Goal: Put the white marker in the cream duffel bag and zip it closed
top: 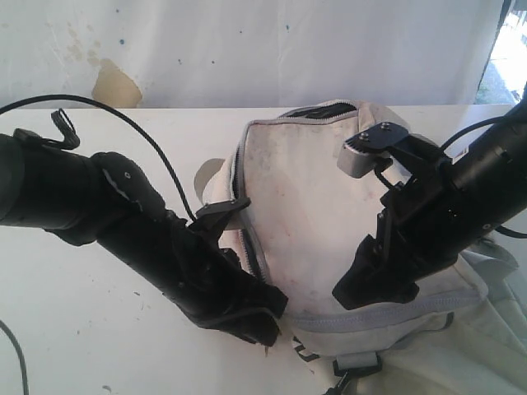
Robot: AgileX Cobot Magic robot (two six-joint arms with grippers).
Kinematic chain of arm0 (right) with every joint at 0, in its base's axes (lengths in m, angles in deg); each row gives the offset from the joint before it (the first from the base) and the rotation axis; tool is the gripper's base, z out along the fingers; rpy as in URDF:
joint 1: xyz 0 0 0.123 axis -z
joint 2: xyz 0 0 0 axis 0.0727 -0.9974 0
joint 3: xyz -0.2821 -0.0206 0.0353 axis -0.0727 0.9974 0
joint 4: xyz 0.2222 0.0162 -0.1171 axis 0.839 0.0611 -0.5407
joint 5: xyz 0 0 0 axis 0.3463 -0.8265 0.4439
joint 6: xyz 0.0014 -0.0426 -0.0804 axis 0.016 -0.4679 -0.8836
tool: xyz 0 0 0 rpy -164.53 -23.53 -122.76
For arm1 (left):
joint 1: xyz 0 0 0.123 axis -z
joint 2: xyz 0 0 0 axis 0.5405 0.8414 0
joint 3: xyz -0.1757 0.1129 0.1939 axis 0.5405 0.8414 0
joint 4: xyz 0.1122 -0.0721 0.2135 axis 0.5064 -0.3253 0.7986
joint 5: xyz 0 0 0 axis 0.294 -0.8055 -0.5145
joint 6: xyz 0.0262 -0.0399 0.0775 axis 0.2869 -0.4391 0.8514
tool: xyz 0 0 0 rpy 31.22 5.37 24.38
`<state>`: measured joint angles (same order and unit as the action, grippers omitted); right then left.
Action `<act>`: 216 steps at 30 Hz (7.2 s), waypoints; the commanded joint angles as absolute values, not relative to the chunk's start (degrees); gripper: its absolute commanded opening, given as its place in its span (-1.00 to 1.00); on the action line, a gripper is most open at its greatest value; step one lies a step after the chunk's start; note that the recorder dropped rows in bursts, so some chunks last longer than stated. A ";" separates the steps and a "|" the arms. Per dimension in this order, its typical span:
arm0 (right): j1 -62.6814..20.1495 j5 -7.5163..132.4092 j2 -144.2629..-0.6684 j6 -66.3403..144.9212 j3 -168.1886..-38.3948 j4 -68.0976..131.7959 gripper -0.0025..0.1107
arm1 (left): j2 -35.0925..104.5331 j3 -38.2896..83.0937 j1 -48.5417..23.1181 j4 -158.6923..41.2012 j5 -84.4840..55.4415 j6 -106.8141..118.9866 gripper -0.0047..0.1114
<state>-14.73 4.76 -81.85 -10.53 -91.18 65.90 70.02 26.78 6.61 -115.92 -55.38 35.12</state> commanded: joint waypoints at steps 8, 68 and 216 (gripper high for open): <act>-14.71 4.91 -81.45 -10.84 -90.97 65.87 0.17 | 70.23 27.04 6.88 -128.03 -57.90 53.31 -0.55; -14.71 5.30 -81.45 -8.21 -90.97 65.87 0.16 | 61.26 25.30 6.19 -104.18 -60.97 47.21 -0.92; -26.79 43.95 -78.39 0.26 -83.64 56.38 -0.05 | 54.19 22.34 -28.62 -94.21 -78.38 22.01 -0.92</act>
